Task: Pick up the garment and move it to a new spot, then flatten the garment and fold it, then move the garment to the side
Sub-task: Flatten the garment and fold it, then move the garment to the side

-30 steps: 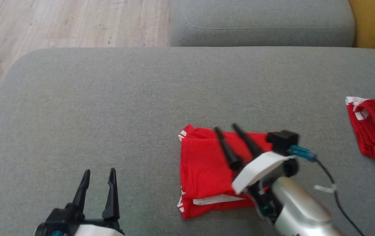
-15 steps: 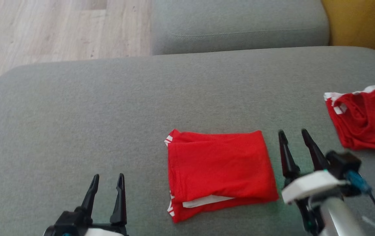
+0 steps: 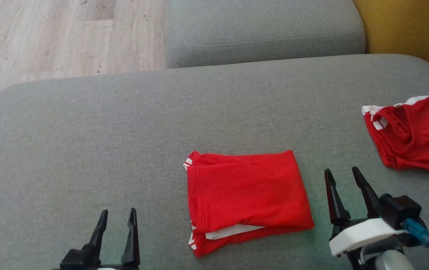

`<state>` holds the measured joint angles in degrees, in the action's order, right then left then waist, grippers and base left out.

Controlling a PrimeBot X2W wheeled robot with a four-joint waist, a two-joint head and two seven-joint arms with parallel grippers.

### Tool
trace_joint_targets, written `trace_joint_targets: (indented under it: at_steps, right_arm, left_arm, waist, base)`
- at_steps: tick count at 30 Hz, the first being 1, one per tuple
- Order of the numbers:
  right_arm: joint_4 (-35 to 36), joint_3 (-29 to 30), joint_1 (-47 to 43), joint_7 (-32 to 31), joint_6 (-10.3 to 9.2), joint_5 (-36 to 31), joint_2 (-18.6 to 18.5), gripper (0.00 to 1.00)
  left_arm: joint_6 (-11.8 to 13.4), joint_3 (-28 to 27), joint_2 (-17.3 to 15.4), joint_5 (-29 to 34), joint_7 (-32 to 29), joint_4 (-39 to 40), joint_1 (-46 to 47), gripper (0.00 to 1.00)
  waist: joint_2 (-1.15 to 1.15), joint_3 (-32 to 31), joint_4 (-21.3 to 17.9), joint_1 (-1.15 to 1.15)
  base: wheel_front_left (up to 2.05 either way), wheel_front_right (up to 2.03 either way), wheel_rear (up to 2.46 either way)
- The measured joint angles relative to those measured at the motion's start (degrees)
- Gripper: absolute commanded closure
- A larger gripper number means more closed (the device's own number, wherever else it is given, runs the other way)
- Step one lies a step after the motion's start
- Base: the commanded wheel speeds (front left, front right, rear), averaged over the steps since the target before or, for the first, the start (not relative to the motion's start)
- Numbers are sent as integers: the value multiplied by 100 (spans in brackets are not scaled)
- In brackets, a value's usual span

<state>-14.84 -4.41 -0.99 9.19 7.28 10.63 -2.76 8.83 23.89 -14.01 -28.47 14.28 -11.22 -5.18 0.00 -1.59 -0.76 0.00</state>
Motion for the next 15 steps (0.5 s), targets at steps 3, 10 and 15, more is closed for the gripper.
trace_joint_targets:
  at_steps: [3, 10, 15]
  right_arm:
    - [62, 3, -37, -25, 0, 53, 2, 0]
    - [108, 0, -93, -114, 0, 90, 4, 0]
    - [108, 1, -93, -122, 0, 90, 5, 0]
  left_arm:
    - [-2, -23, 5, 32, 0, -4, -30, 0]
    - [-36, -124, 24, 89, 0, -7, -30, 0]
    - [-63, -152, 42, 141, 0, -13, -30, 0]
  waist:
    - [0, -2, 18, 0]
    - [0, 4, 49, 0]
    - [0, 13, 55, 0]
  base:
    - [0, 0, 0]
    - [0, 0, 0]
    - [0, 0, 0]
